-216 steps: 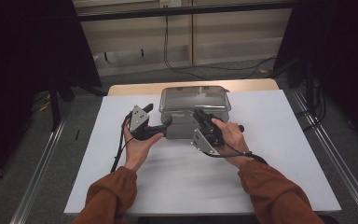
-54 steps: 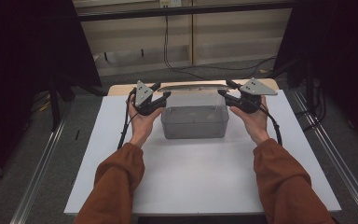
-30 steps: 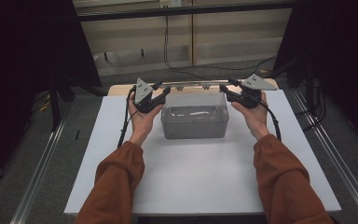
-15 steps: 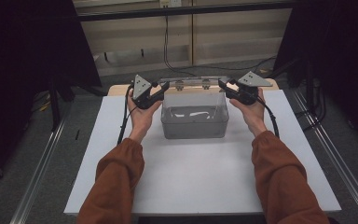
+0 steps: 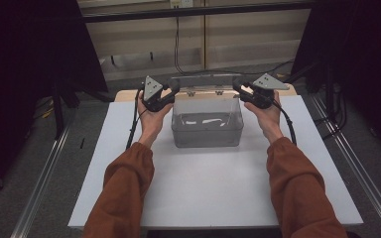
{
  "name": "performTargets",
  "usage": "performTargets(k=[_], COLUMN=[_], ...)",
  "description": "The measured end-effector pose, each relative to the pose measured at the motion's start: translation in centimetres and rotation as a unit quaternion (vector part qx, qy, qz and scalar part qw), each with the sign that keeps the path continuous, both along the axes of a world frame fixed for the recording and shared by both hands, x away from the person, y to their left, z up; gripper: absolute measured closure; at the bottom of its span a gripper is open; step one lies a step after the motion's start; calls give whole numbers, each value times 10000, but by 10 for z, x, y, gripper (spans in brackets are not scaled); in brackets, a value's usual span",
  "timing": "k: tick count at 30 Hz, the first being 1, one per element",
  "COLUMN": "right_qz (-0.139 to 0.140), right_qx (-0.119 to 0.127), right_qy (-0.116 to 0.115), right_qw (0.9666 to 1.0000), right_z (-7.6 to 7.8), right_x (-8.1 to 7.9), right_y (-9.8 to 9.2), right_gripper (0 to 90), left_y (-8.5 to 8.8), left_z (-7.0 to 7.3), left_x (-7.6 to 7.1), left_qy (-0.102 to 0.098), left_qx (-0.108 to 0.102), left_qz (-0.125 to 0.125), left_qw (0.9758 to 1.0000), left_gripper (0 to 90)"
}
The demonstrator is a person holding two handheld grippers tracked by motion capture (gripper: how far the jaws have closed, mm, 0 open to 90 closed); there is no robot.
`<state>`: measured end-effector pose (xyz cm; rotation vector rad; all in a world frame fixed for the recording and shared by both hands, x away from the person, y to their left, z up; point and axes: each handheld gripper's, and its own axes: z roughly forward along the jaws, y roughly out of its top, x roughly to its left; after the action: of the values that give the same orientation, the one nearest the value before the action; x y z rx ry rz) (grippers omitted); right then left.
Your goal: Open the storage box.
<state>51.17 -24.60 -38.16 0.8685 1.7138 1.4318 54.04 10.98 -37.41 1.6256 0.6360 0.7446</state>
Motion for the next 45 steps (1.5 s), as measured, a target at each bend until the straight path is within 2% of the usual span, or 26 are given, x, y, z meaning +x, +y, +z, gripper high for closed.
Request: performTargets(k=[2, 3, 6, 8, 13, 14, 15, 22, 24, 25, 28, 30, 33, 37, 39, 43, 45], right_qz=[-6, 1, -11, -19, -28, -35, -37, -27, -34, -50, -72, -86, -103, -115, -123, -156, -174], right_qx=[23, 35, 36, 55, 75, 76, 106, 249, 270, 274, 286, 243, 228, 275, 285, 334, 321], right_qy=[-17, -16, -19, -10, 20, 17, 31, 101, 112, 127, 147, 155, 176, 201, 220, 256, 281], right_qw=[10000, 10000, 10000, 10000, 10000, 10000, 9999, 9996, 9996, 9995, 9995, 9995, 9995, 9994, 9993, 9990, 9989], right_z=[0, 0, 0, 1, 3, 3, 3, 3, 3, 2, 0, 0, 2, 1, 0, -3, -4], right_x=[1, 1, 2, 3, 7, 8, 9, 12, 13, 14, 16, 17, 20, 23, 25, 27, 29], right_y=[0, 0, 0, 0, 0, -1, -1, -2, -2, -2, -1, -1, 0, 0, 0, 0, 1], right_gripper=[674, 678, 681, 682, 687, 689, 688, 685, 685, 685, 684, 679, 681, 682, 682, 677, 674], left_y=[1, 2, 4, 3, 0, -1, -1, -4, -5, -6, -6, -8, -7, -5, -4, -6, -6], left_z=[-1, -1, -3, -5, -7, -8, -9, -17, -18, -18, -17, -15, -13, -16, -17, -21, -23], left_x=[2, 4, 8, 10, 16, 17, 18, 24, 25, 25, 27, 27, 29, 32, 34, 36, 38], left_qy=[-24, -10, 31, 80, 159, 151, 165, 366, 375, 398, 459, 450, 526, 557, 586, 639, 688], left_qx=[45, -7, 24, -26, 49, 9, 83, -37, 56, -14, -11, 76, 51, -20, 57, -25, 21], left_qz=[72, 84, 68, 49, 24, 27, 30, 50, 28, 49, 65, 76, 83, 46, 37, 85, 79], left_qw=[10000, 10000, 10000, 10000, 9999, 9999, 9998, 9993, 9993, 9992, 9989, 9989, 9986, 9984, 9983, 9979, 9976], left_gripper=[587, 565, 565, 565, 599, 609, 609, 617, 620, 622, 633, 633, 649, 656, 663, 665, 665])
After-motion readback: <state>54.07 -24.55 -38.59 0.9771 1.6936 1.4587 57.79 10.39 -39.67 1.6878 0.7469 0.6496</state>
